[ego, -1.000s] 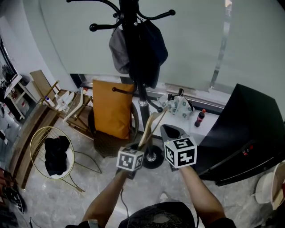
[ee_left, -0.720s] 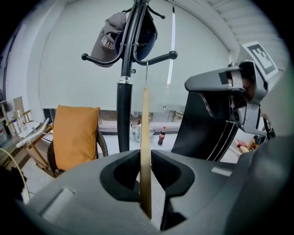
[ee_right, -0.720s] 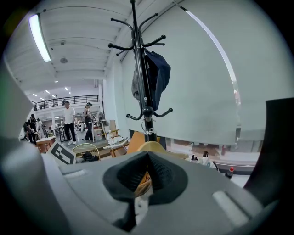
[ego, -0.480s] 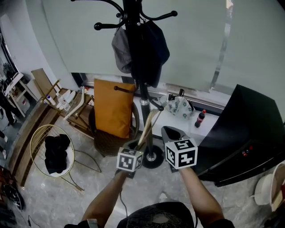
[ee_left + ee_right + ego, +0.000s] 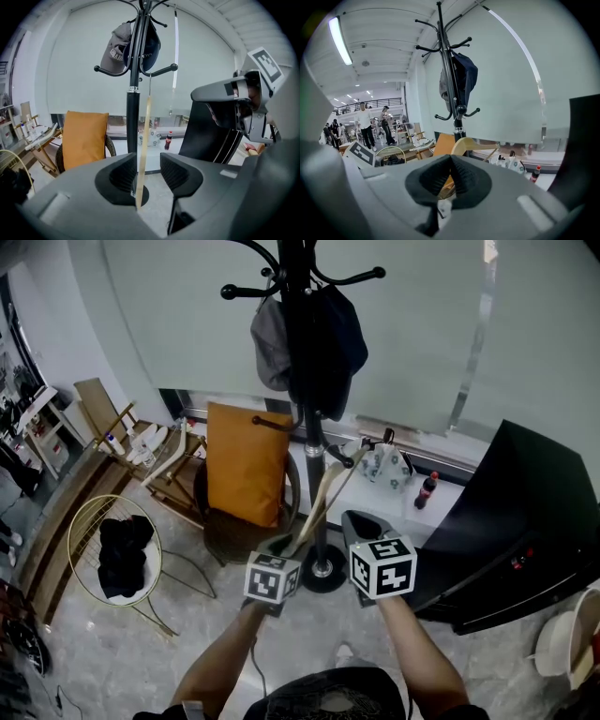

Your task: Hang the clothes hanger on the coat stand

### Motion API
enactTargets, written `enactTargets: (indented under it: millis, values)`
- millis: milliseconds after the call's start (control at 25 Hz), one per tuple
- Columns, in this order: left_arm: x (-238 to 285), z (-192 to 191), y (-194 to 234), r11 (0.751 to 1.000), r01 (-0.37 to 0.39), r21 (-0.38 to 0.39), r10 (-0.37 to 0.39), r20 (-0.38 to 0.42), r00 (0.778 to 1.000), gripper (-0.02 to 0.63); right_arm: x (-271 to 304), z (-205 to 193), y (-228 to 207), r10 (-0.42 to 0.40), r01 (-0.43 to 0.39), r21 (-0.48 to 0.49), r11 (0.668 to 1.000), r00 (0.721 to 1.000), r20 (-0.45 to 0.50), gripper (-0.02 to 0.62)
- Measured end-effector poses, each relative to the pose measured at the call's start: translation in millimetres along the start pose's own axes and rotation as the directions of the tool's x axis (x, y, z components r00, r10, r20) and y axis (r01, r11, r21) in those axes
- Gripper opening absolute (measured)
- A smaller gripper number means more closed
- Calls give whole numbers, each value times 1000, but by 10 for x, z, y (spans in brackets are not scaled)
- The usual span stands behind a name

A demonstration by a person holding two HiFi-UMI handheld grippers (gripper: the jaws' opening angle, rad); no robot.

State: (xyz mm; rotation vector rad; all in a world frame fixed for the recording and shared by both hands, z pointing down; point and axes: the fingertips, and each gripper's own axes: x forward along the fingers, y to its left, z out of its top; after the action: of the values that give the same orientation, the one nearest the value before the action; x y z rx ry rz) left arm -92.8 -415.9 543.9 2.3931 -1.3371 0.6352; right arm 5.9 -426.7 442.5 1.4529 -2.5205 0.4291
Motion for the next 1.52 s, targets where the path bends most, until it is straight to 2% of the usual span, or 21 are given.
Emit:
enactTargets:
  millis: [480, 840, 1240, 1520]
  values:
    - [-397, 208, -124, 1000, 4, -26, -1, 98, 995, 135, -167, -71, 279, 8, -8, -4, 1000, 1000, -2, 2]
    - [-735, 390, -360, 997, 59, -46, -50, 183, 982, 125, -365, -151, 514, 17, -17, -16, 1000, 1000, -7, 2]
    - [-1091, 520, -550, 996, 80, -48, -65, 261, 963, 56, -598, -174, 777, 22, -22, -43, 999, 1000, 1, 2]
    - [-1264, 549, -642, 995, 84, -45, -68, 284, 956, 18, -706, -178, 933, 28, -28, -68, 997, 1000, 3, 0]
